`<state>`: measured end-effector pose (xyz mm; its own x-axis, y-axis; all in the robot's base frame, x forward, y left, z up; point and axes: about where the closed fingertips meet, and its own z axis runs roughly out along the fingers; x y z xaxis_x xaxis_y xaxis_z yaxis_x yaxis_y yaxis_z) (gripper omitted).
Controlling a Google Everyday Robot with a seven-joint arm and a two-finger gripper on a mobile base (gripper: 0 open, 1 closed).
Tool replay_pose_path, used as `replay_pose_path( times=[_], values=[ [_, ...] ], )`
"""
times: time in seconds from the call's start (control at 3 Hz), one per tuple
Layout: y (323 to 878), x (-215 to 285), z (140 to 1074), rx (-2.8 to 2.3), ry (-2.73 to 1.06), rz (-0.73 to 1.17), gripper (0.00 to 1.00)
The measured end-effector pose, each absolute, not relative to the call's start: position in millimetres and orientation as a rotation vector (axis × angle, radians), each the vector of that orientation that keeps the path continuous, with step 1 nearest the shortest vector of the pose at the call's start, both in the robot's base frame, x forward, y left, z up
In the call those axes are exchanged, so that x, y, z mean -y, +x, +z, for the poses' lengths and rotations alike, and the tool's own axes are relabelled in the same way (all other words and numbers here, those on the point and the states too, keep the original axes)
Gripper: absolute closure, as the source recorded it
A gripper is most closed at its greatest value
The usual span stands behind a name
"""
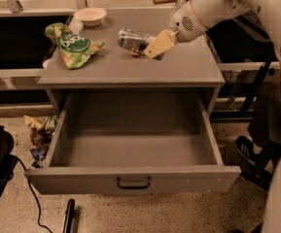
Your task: Place redbull can into top drawer
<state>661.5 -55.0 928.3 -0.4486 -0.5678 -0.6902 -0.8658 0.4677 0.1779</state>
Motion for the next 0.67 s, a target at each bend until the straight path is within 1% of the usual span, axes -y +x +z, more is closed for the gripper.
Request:
replay_pose_path(
  times=[0.33, 0.67],
  values=[
    [617.9, 26.1, 900.5, -2.196, -1.335, 0.722, 1.0],
    [611.0, 22.2, 883.9, -2.225, -1.354, 0.74, 1.0]
  ],
)
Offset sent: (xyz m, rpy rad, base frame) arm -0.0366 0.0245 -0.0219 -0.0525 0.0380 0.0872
